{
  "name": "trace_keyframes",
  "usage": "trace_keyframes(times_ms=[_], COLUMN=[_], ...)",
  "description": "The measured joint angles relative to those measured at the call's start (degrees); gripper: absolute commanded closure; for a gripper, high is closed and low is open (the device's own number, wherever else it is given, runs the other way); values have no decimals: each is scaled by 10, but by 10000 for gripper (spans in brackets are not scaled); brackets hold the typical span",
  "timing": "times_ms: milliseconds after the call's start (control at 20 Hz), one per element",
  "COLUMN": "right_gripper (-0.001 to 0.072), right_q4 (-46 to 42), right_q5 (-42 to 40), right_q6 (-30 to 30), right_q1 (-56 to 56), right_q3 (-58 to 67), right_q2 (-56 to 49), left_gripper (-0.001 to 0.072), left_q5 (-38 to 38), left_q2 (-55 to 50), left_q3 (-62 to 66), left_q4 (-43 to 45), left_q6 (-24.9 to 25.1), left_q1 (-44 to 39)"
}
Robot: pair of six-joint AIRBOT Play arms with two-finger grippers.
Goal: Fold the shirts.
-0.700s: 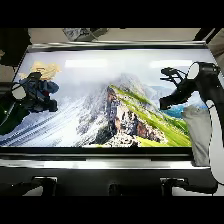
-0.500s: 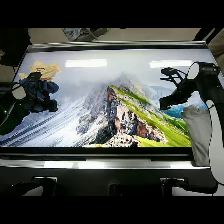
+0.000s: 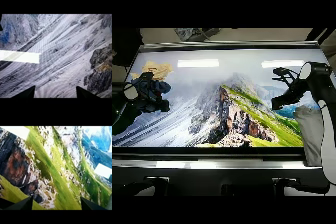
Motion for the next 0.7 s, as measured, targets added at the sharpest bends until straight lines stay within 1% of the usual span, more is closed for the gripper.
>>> trace_keyframes(times_ms=[250,350,500,600,700], right_gripper=[40,40,40,13,3], right_q4=[-2,-3,-4,-4,-4], right_q5=[-3,-7,-7,-7,-9], right_q6=[0,0,1,6,11], right_q1=[0,0,0,0,0], right_q3=[0,0,0,0,0], right_q2=[0,0,0,0,0], left_gripper=[128,-13,-13,-13,-13], left_q5=[2,3,11,10,7], left_q2=[0,0,0,0,0], left_q3=[0,0,7,23,50], left_q4=[0,0,0,2,10], left_q6=[0,0,0,0,0], left_q1=[0,-1,-1,0,13])
